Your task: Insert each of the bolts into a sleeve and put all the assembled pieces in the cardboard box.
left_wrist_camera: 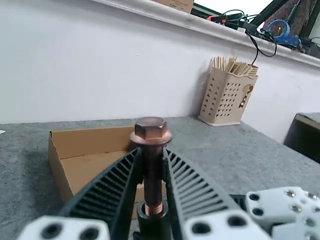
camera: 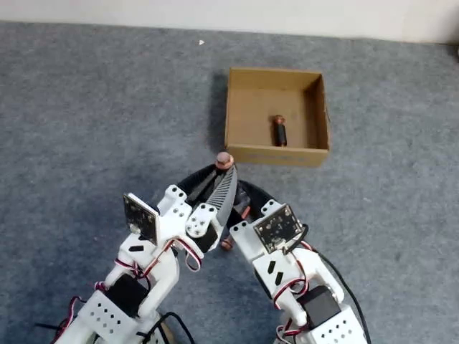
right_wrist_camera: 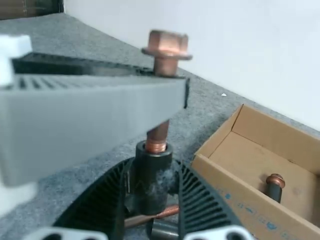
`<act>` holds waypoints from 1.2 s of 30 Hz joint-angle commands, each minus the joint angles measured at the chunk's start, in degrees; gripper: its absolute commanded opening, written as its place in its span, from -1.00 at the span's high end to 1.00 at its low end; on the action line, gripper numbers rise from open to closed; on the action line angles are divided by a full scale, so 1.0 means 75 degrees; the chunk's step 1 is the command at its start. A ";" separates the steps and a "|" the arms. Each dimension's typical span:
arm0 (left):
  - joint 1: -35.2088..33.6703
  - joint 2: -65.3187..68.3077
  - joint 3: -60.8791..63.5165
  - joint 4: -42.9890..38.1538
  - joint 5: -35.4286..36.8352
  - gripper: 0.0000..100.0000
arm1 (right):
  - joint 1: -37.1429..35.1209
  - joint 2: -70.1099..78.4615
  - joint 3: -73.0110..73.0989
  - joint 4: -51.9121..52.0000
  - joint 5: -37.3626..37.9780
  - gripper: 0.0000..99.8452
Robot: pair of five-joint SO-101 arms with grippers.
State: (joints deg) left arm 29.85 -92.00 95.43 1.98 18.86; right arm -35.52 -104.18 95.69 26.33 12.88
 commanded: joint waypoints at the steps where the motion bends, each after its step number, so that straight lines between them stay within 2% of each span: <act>1: 0.0205 -0.0076 0.0240 -0.0129 -0.0492 0.98 | 0.0275 -0.0135 0.0815 -0.0029 0.0070 0.99; 4: 0.0217 -0.0076 0.0205 0.0387 -0.0645 0.96 | 0.0275 -0.0135 0.0815 -0.0029 0.0070 0.99; 10: 0.0217 -0.0076 -0.0545 0.2520 -0.0340 0.63 | 0.0662 -0.0135 0.0826 -0.0334 0.0012 0.99; 17: 0.0580 -0.0076 -0.1518 0.4478 -0.0223 0.61 | 0.0721 -0.0135 0.0815 -0.0358 0.0012 0.99; 23: 0.0428 -0.0088 -0.2596 0.5790 -0.0223 0.61 | 0.0744 -0.0135 0.0815 -0.0346 0.0012 0.99; 30: -0.0404 -0.0100 -0.2842 0.5955 -0.0234 0.65 | 0.0744 -0.0088 0.0815 -0.0311 0.0000 0.99; 34: -0.1108 -0.0100 -0.2807 0.5955 -0.0234 0.96 | 0.0744 -0.0123 0.0815 -0.0111 0.0000 0.99; 36: -0.1448 -0.0100 -0.2632 0.5978 -0.0234 0.97 | 0.0756 -0.0123 0.0815 0.0018 0.0000 0.99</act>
State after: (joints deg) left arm 23.78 -92.18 77.14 46.46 16.84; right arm -31.21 -104.09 95.69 26.24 12.88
